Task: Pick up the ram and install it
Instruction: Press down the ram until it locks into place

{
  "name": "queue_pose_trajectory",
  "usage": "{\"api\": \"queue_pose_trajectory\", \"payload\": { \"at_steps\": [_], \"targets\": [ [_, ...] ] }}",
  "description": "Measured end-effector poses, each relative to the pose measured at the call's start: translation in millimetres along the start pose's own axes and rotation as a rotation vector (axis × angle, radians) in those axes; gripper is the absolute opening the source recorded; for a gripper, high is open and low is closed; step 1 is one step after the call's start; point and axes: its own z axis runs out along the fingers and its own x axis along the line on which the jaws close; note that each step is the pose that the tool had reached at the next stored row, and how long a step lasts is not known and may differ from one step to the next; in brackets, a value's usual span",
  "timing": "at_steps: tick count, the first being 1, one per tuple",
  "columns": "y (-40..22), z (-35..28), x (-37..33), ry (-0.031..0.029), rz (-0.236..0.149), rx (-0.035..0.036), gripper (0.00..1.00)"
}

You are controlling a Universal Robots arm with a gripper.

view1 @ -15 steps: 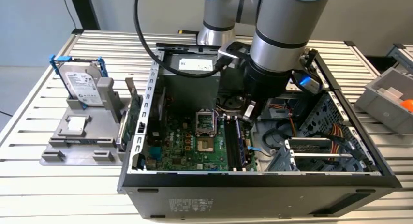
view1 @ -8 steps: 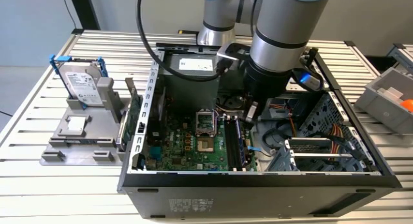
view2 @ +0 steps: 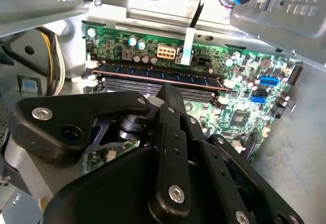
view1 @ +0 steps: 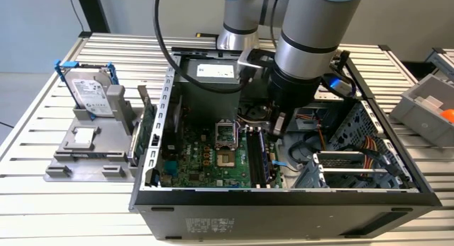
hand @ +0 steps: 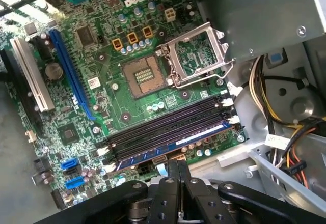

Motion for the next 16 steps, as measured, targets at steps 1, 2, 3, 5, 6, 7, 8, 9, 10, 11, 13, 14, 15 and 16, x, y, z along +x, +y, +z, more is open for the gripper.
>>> {"api": "queue_pose_trajectory", "payload": {
  "at_steps": [1,2,3,5,6,7,8,9,10,11,13,14,15,16],
  "targets": [
    [0.0,0.0,0.0,-0.0001,-0.012,0.0,0.0],
    [0.0,0.0,0.0,-0.0002,-0.023,0.0,0.0],
    [0.0,0.0,0.0,-0.0003,-0.034,0.0,0.0],
    [0.0,0.0,0.0,-0.0006,-0.056,0.0,0.0],
    [0.0,0.0,0.0,-0.0007,-0.066,0.0,0.0],
    [0.0,0.0,0.0,-0.0008,-0.077,0.0,0.0],
    [0.0,0.0,0.0,-0.0009,-0.088,0.0,0.0],
    [0.0,0.0,0.0,-0.001,-0.099,0.0,0.0],
    [0.0,0.0,0.0,-0.0011,-0.11,0.0,0.0],
    [0.0,0.0,0.0,-0.0013,-0.121,0.0,0.0],
    [0.0,0.0,0.0,-0.0015,-0.143,0.0,0.0],
    [0.0,0.1,0.0,-0.0016,-0.154,0.0001,0.0],
    [0.0,0.0,0.0,-0.0017,-0.164,0.0001,0.0],
    [0.0,0.0,0.0,-0.0018,-0.176,0.0001,0.0]
  ]
}}
